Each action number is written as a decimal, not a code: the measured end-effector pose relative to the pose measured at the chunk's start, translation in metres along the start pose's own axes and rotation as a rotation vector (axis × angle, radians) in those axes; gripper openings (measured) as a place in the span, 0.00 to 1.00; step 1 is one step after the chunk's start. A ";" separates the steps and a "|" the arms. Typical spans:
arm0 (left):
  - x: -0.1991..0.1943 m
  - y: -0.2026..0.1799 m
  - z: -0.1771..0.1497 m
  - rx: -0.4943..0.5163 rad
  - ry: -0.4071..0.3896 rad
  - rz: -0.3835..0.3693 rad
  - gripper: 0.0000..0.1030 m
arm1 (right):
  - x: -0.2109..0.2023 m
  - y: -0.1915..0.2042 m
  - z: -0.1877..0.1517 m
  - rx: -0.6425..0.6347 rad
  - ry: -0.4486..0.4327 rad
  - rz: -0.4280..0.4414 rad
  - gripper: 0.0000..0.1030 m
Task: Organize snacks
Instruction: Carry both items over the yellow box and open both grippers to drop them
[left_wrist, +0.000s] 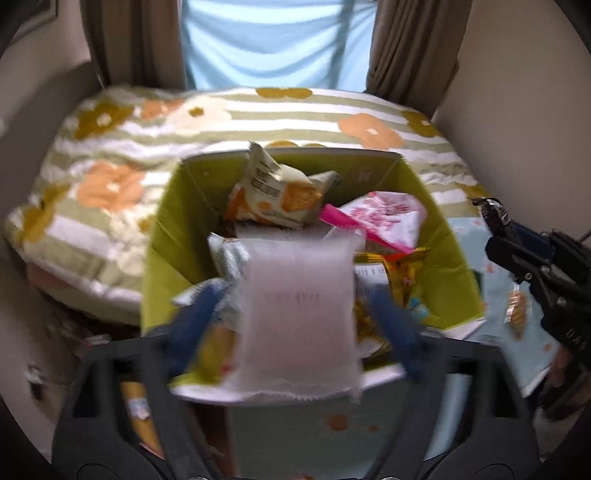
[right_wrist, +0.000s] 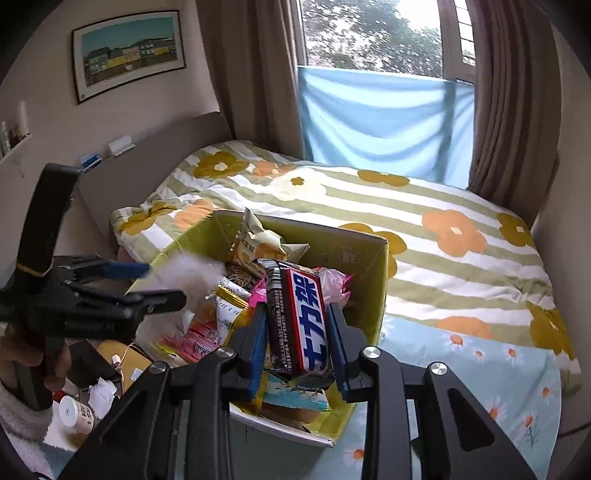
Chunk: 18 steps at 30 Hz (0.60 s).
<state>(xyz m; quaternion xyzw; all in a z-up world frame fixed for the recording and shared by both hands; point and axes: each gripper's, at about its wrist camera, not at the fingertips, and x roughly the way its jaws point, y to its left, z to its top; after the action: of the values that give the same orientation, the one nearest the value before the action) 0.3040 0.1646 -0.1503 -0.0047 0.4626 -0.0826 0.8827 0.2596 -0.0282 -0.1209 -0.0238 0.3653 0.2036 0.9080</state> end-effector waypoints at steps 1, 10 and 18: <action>-0.003 0.002 0.001 -0.001 -0.024 -0.010 1.00 | 0.001 0.001 0.000 0.008 0.003 -0.005 0.28; 0.013 0.027 0.002 -0.067 0.017 -0.093 1.00 | 0.017 0.001 -0.005 0.056 0.060 -0.026 0.28; 0.022 0.025 0.004 -0.067 0.040 -0.109 1.00 | 0.037 -0.011 -0.023 0.178 0.135 -0.009 0.32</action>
<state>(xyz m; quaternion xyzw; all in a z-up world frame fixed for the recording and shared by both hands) 0.3225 0.1853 -0.1679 -0.0577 0.4819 -0.1152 0.8667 0.2728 -0.0302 -0.1636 0.0413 0.4423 0.1642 0.8807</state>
